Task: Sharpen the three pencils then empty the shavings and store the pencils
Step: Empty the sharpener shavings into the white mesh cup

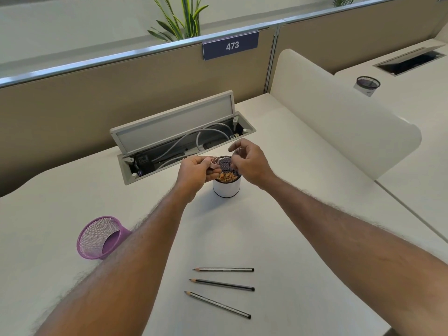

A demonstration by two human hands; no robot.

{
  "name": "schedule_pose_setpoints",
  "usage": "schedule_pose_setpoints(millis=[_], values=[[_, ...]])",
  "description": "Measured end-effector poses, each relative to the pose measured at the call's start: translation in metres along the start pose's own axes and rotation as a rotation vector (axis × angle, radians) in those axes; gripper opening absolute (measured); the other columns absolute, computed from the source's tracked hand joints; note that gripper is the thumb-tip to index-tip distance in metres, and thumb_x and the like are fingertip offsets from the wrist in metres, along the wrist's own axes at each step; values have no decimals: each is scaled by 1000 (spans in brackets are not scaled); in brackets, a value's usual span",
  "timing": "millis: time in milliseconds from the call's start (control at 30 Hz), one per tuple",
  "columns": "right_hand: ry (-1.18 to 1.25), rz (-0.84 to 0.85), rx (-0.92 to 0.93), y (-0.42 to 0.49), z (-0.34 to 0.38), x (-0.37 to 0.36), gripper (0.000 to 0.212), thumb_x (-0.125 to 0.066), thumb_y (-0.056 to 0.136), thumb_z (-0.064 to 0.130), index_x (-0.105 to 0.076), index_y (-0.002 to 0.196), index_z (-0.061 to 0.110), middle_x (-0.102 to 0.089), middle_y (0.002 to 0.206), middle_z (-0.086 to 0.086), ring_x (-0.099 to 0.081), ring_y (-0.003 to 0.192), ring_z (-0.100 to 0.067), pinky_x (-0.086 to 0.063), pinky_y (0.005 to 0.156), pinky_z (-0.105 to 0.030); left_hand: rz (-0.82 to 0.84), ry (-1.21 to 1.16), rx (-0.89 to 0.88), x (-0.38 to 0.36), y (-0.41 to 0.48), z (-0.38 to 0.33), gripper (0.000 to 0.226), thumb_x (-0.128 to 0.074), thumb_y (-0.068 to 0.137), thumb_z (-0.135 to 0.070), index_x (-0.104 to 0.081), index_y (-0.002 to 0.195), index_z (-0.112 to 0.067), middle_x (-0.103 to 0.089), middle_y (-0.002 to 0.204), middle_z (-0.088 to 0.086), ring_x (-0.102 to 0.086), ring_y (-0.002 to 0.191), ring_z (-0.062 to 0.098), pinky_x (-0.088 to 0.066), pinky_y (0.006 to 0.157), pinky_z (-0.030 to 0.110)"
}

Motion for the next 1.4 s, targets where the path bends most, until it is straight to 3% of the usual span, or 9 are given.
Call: schedule_pose_setpoints(millis=[67,267,500,700,900,1133,1267,1400], values=[[-41,18,33,1,2,-1,14,-62,85,8,-61,99,9,-68,84,-15,-67,80,-27,-61,68,-44,-2,0,4,-1,1,0,24,-46,103,-13,-67,110,-4,-75,88,14,-75,72,14,-61,68,24],[-66,107,41,5,3,-4,24,-76,80,10,-62,99,9,-72,88,-3,-71,82,-14,-60,77,-32,13,-1,11,-1,2,1,25,-46,103,-13,-69,106,-3,-76,85,13,-76,74,16,-61,69,25],[-83,98,54,7,7,-6,21,-76,80,9,-63,97,9,-71,86,-3,-71,83,-19,-59,78,-33,16,14,10,-4,3,1,24,-47,103,-13,-70,106,-5,-75,89,14,-75,80,20,-62,79,32],[-93,61,71,6,6,-5,20,-76,79,8,-63,94,11,-71,81,-4,-71,79,-21,-60,76,-37,21,4,7,-3,3,-1,23,-49,102,-13,-71,101,-6,-76,86,11,-76,75,16,-61,71,25],[-103,39,94,4,3,-6,19,-71,82,6,-58,95,10,-68,80,-2,-68,74,-15,-60,70,-28,18,4,13,-4,1,1,20,-51,101,-13,-71,101,-9,-75,88,12,-76,76,14,-60,66,22],[-84,48,69,7,-3,2,15,-66,87,7,-59,100,10,-69,89,-6,-68,87,-20,-62,68,-32,8,21,12,-1,2,1,20,-51,101,-15,-70,101,-10,-74,90,12,-74,74,14,-61,68,24],[-173,61,122,8,-4,5,17,-65,88,8,-64,105,10,-71,99,-9,-67,93,-20,-62,68,-32,8,100,7,-1,2,-2,28,-50,102,-25,-71,95,-8,-72,83,12,-68,65,13,-58,64,23],[-242,35,164,7,-4,5,18,-71,83,7,-67,100,10,-72,95,-8,-65,81,-13,-61,68,-29,-18,183,18,-2,5,-6,32,-56,98,-34,-71,99,-6,-70,78,9,-64,64,13,-55,63,25]])
Point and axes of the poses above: each hand's wrist, its own y-axis towards the middle knuckle, its own x-axis out of the back of the hand, z = x × y, the point moved 1 cm from there along y, towards the middle knuckle
